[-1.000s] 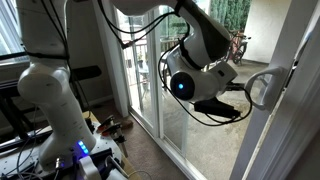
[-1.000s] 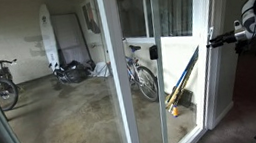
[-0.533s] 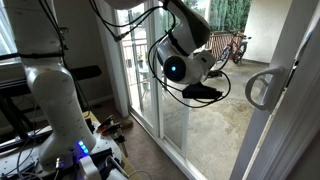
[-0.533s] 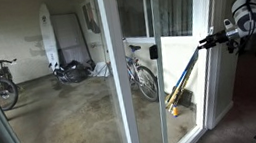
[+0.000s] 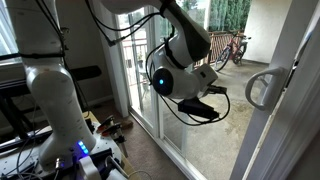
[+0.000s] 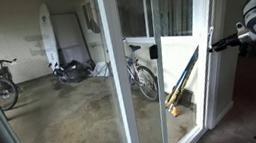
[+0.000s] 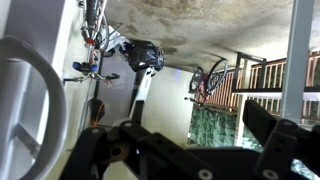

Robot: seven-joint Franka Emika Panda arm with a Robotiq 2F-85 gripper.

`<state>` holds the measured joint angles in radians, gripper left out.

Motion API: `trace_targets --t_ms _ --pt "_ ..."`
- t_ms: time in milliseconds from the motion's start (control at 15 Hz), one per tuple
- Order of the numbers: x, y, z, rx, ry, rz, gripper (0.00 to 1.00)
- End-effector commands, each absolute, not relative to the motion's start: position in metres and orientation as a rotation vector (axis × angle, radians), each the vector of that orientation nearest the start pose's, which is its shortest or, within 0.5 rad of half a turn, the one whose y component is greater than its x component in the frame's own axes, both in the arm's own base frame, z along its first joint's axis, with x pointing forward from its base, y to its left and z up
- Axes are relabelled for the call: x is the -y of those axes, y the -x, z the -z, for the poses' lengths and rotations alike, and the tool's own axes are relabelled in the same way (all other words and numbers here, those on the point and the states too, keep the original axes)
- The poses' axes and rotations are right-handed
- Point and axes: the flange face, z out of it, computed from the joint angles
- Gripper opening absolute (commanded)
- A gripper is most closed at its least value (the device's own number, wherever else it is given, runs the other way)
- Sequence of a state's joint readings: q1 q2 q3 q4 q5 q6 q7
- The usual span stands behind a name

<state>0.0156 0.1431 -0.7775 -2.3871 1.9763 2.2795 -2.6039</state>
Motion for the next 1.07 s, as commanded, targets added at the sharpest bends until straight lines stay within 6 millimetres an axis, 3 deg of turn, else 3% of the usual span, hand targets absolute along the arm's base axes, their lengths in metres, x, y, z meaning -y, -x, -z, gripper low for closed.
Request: trace_targets --t_ms 0,200,600,867,1000 --pt "0.361 -0.368 -0.278 0.064 2.684 1.791 1.0" --pt "0.38 -0.378 -0.292 -0.069 2.663 1.828 1.0" --pt "0.403 -0.435 -0.323 -0.251 2.645 1.86 1.0" --pt "0.423 -0.451 -0.319 -0.356 2.675 1.823 1.0" --pt "0.421 -0.455 -0.313 -0.329 2.695 1.803 1.0"
